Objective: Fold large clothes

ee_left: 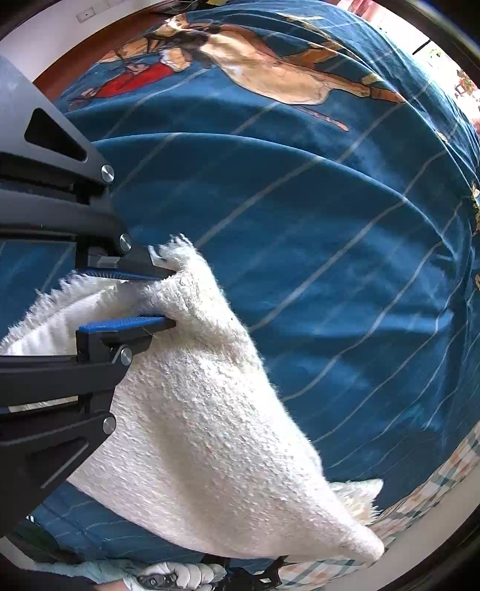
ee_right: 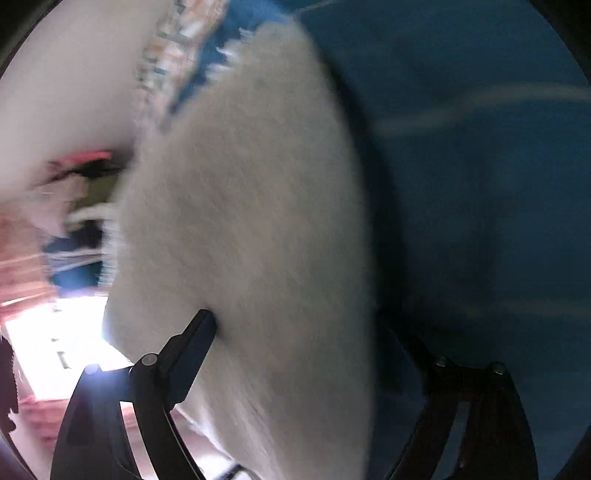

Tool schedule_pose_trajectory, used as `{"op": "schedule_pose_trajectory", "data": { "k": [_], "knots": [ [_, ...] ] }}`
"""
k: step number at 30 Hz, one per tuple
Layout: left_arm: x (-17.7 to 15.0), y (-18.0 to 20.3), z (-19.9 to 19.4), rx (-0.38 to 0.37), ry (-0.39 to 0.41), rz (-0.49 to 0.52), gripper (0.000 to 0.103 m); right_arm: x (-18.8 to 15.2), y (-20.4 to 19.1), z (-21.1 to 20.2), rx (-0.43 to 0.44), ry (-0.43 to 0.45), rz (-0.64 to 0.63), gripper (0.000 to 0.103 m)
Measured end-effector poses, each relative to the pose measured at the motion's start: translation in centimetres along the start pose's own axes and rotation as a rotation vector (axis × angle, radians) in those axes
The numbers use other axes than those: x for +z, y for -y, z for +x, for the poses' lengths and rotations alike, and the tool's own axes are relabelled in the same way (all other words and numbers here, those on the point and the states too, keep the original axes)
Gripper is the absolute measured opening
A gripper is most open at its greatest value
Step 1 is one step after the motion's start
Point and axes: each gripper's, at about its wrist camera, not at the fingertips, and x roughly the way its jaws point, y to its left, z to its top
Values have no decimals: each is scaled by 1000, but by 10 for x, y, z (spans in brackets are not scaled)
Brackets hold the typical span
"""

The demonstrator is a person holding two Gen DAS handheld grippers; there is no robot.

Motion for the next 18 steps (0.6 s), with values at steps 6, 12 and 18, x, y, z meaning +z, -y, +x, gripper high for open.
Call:
{"op": "schedule_pose_trajectory", "data": {
  "k": [6, 12, 18],
  "knots": [
    [25, 0, 2, -2, -33, 76, 15, -42, -2, -36, 91, 179, 193, 31],
    [70, 22, -8, -13, -54, 269, 16, -165, 28, -130, 112, 373, 456, 27],
    [88, 59, -31, -87, -17, 399, 28, -309, 89, -195, -98, 454, 675, 27]
  ]
}}
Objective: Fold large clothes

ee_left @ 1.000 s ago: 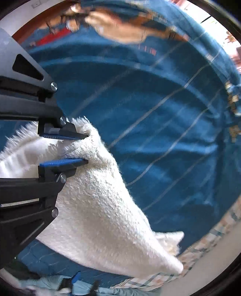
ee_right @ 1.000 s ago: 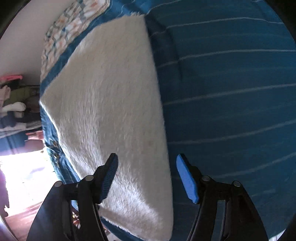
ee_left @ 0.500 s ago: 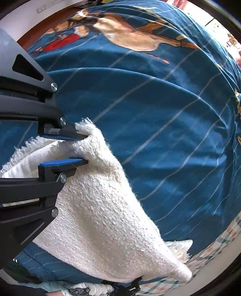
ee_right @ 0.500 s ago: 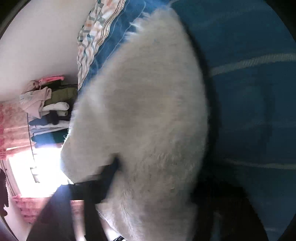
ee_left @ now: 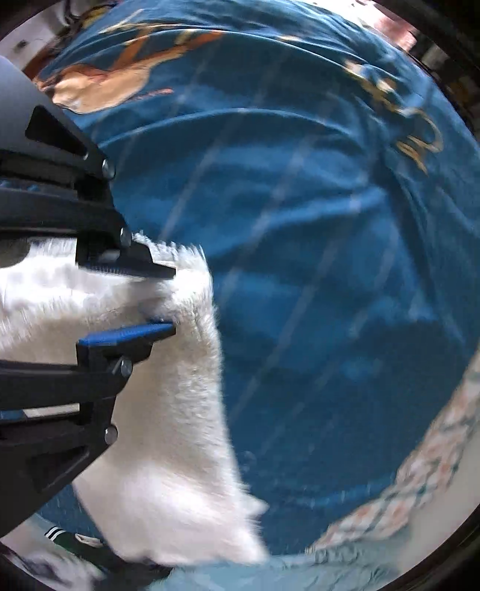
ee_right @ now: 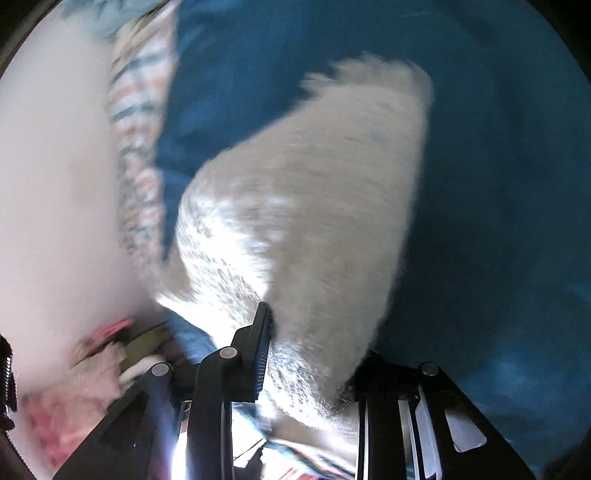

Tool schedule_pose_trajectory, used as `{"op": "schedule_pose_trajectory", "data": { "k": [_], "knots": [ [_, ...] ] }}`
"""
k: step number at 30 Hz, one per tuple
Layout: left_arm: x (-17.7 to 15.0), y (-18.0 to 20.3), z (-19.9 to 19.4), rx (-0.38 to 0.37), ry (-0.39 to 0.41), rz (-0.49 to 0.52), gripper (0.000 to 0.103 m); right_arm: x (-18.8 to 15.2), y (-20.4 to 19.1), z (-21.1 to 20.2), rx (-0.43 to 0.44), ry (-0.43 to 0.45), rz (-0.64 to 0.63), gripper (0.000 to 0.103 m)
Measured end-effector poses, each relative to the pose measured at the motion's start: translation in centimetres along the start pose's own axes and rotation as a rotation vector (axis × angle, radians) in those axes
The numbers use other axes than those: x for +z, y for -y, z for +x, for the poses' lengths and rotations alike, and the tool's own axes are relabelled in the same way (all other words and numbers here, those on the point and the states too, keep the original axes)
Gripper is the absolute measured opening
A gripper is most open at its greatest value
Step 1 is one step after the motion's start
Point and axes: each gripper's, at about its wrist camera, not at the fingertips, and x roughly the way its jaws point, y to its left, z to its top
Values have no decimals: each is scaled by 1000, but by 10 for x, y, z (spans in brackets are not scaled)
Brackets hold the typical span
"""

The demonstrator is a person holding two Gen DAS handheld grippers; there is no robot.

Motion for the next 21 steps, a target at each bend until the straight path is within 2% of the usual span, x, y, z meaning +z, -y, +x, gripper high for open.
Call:
{"op": "schedule_pose_trajectory", "data": {
  "k": [1, 2, 4, 5, 8, 11, 13, 14, 15, 17, 18, 21],
  "knots": [
    [0, 4, -2, 13, 20, 11, 40, -1, 12, -3, -33, 13, 13, 27],
    [-2, 7, -1, 23, 29, 16, 64, -1, 30, -4, -82, 32, 47, 35],
    [-7, 7, 1, 57, 51, -6, 88, 4, 46, 2, -161, 6, 65, 47],
    [-12, 10, 6, 64, 54, -22, 88, 6, 48, 1, -191, -6, 64, 54],
    [-38, 13, 6, 51, 61, -84, 88, 8, 30, -20, -237, 12, -40, 54],
    [-51, 16, 3, 55, 108, -116, 88, 1, -13, -50, -299, 84, -256, 55],
    [-54, 29, 5, 86, 131, -103, 89, 4, -51, -51, -289, 97, -408, 67],
    [-54, 35, 9, 102, 132, -89, 89, 7, -72, -45, -287, 85, -502, 79],
    [-51, 40, 15, 110, 128, -77, 89, 10, -98, -33, -282, 62, -620, 83],
    [-48, 46, 19, 120, 128, -66, 89, 12, -132, -7, -291, 9, -809, 83],
    [-46, 47, 21, 129, 131, -69, 89, 12, -154, 14, -298, -37, -893, 83],
    [-38, 39, 14, 181, 162, -88, 89, 9, -184, 62, -350, -188, -1094, 83]
  ]
}}
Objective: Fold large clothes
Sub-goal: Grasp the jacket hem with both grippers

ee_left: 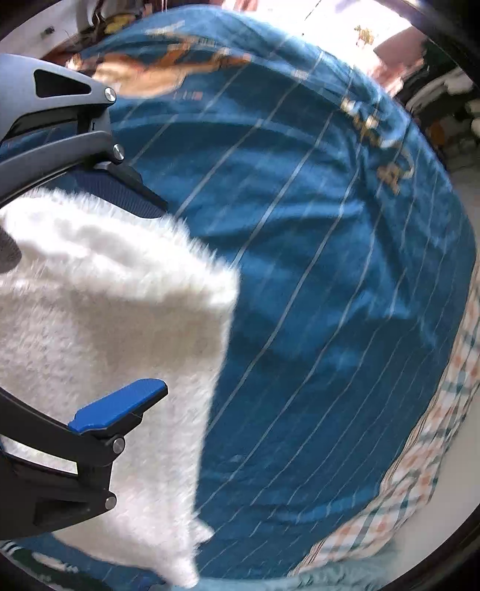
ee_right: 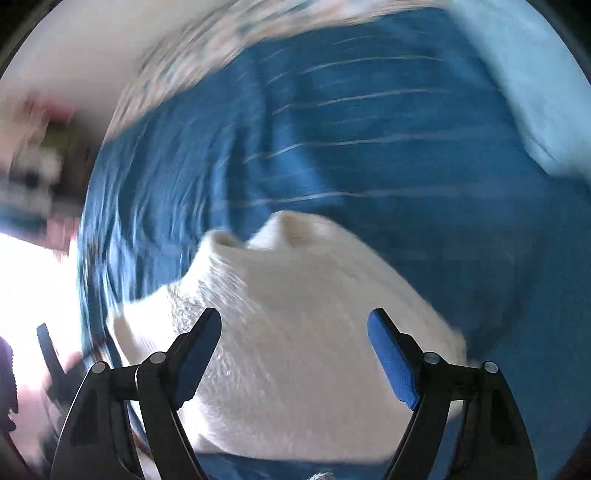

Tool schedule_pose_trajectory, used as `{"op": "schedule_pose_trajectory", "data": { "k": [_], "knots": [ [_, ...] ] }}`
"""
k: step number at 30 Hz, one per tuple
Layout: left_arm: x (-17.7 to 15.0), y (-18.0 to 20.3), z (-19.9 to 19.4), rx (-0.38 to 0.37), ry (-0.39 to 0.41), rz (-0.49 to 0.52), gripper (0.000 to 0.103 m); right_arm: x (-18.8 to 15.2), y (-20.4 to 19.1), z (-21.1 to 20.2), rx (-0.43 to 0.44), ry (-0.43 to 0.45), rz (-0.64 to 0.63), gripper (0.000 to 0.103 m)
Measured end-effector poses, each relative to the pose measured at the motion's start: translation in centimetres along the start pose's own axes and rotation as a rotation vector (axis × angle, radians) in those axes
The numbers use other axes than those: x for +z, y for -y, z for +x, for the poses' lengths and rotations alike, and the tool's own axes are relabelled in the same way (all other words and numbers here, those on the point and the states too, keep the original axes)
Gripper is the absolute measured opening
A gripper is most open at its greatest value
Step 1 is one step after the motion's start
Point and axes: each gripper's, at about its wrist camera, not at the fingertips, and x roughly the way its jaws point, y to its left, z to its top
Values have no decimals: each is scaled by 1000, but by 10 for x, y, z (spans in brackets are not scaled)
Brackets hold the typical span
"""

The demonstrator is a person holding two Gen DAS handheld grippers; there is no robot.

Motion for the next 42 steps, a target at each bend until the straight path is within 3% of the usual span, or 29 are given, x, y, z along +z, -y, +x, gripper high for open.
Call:
{"op": "schedule_pose_trajectory", "data": {
  "k": [5, 9, 11, 13, 14, 15, 18, 22, 26, 28, 31, 34, 35, 37, 38, 40, 42],
  "knots": [
    [10, -25, 8, -52, -5, -69, 89, 29, -23, 31, 2, -122, -170, 83],
    [19, -18, 45, -108, -78, -76, 83, 23, -16, 55, 34, -190, -172, 83],
    [22, 0, 58, -85, -87, -13, 25, 27, -12, 58, 54, -176, -142, 81],
    [21, 11, 61, -78, -74, 26, 10, 31, -12, 58, 46, -147, -129, 46],
    [20, 12, 58, -74, -58, 27, 9, 33, -13, 57, 40, -142, -117, 27],
    [19, 12, 53, -69, -42, 33, 9, 34, -13, 53, 54, -126, -96, 17],
    [13, -1, 29, -68, -2, 7, 8, 35, -16, 35, 103, -76, -38, 12],
    [4, -22, 2, -76, 14, -44, 8, 41, -25, 27, 88, -14, 18, 9],
    [-1, -25, 31, -61, -51, -63, 9, 56, -22, 56, 29, -25, 85, 7],
    [-2, -21, 56, -54, -99, -47, 9, 62, -21, 81, -41, -44, 100, 6],
    [-2, -16, 63, -28, -101, -32, 15, 69, -24, 103, -73, -99, 103, 7],
    [3, -9, 51, -1, -105, -10, 15, 76, -22, 81, -43, -111, 156, 14],
    [4, -9, 44, 0, -99, -14, 15, 75, -20, 65, -29, -89, 165, 18],
    [6, -9, 26, -22, -76, -28, 19, 66, -15, 25, -27, -18, 185, 37],
    [5, -8, 16, -15, -62, -31, 27, 59, -13, 6, -26, 14, 194, 45],
    [2, -6, -7, -36, -8, -45, 33, 37, -9, -24, -5, 61, 200, 46],
    [-2, -1, -22, -51, 13, -51, 53, 20, -9, -35, 10, 55, 188, 46]
  ]
}}
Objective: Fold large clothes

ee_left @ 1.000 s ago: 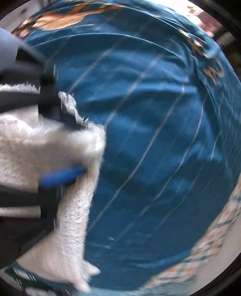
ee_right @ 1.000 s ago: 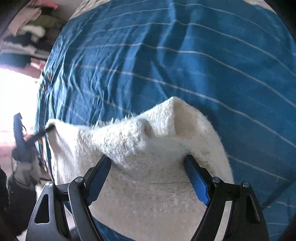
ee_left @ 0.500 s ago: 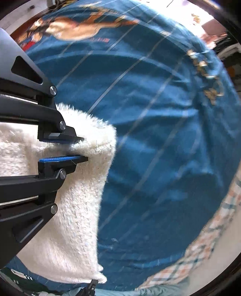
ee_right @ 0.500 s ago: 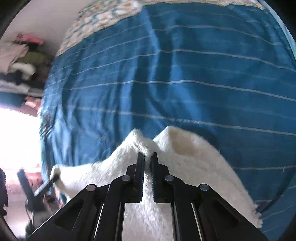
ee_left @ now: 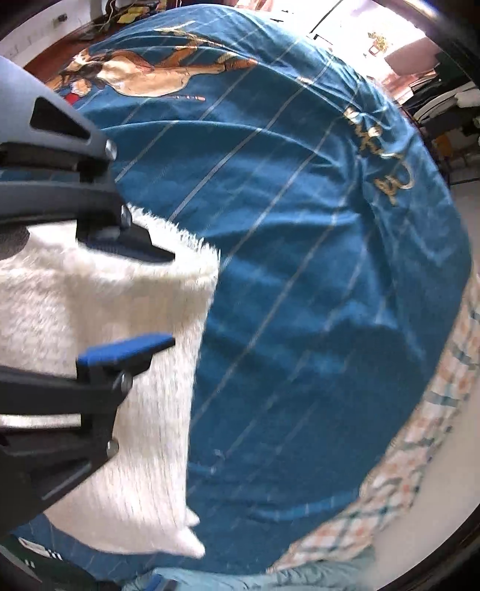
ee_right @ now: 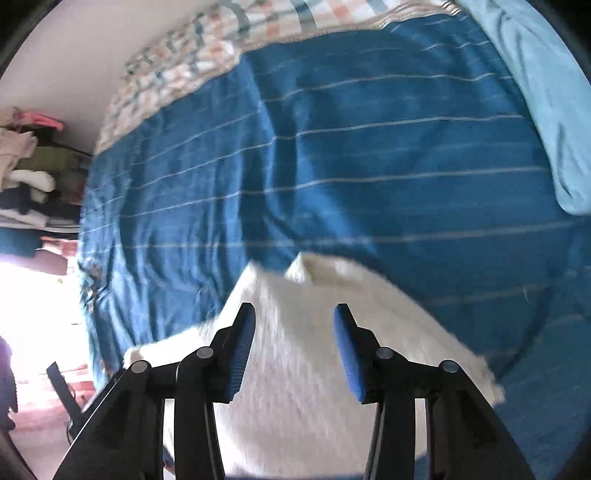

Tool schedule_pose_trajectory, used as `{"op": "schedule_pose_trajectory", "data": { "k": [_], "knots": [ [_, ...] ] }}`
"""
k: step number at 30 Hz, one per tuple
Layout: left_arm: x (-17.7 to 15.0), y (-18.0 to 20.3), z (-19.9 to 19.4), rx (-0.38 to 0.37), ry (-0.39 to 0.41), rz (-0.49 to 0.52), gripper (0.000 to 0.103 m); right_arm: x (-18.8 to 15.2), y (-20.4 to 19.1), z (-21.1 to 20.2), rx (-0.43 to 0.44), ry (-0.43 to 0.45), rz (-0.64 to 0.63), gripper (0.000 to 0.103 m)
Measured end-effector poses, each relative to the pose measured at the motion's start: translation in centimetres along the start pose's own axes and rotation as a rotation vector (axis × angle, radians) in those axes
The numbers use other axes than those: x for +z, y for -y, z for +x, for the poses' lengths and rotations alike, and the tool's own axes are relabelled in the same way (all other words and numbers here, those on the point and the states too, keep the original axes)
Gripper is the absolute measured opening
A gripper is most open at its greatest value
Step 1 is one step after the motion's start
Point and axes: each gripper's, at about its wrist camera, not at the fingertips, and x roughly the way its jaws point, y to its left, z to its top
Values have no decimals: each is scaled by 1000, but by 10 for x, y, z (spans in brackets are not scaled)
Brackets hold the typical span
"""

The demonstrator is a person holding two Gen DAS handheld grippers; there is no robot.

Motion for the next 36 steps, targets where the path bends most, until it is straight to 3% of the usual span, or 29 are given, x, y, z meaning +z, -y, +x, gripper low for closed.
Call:
{"op": "schedule_pose_trajectory", "data": {
  "k": [1, 2, 6, 9, 13, 15, 18, 21, 22, 24, 27, 29, 34, 36],
  "knots": [
    [-3, 5, -5, -5, 4, -2, 80, -11, 1, 6, 9, -39, -13, 46],
    [-3, 10, -5, -8, 6, -2, 94, -16, 2, 16, 11, -74, -16, 46],
    [-13, 45, 6, 1, -16, 57, 94, -23, 12, 81, 10, -175, 31, 46],
    [-16, 71, 25, -10, -61, 84, 94, -16, 1, 130, -107, -170, -19, 46],
    [-23, 123, 17, -88, -64, 155, 94, -6, -1, 138, -145, -179, 36, 47],
    [-26, 147, 17, -99, -60, 193, 94, -7, 4, 124, -83, -186, 44, 47],
    [-28, 183, 29, -82, -51, 248, 94, -24, 36, 73, 102, -111, 138, 47],
    [-38, 205, 75, 4, -87, 304, 94, -63, 86, 18, 143, 4, 252, 61],
    [-44, 205, 92, -10, -124, 287, 97, -80, 105, 7, 147, 22, 287, 61],
    [-48, 196, 98, -49, -113, 224, 102, -114, 143, -3, 162, 35, 369, 61],
    [-49, 188, 97, -84, -85, 218, 103, -157, 184, 12, 222, 11, 466, 61],
    [-49, 182, 98, -105, -74, 208, 103, -178, 206, 34, 308, 19, 524, 61],
    [-50, 171, 95, -170, 22, 209, 103, -181, 216, 85, 486, 99, 571, 61],
    [-49, 167, 95, -177, 14, 197, 103, -174, 213, 96, 540, 140, 587, 61]
  ]
}}
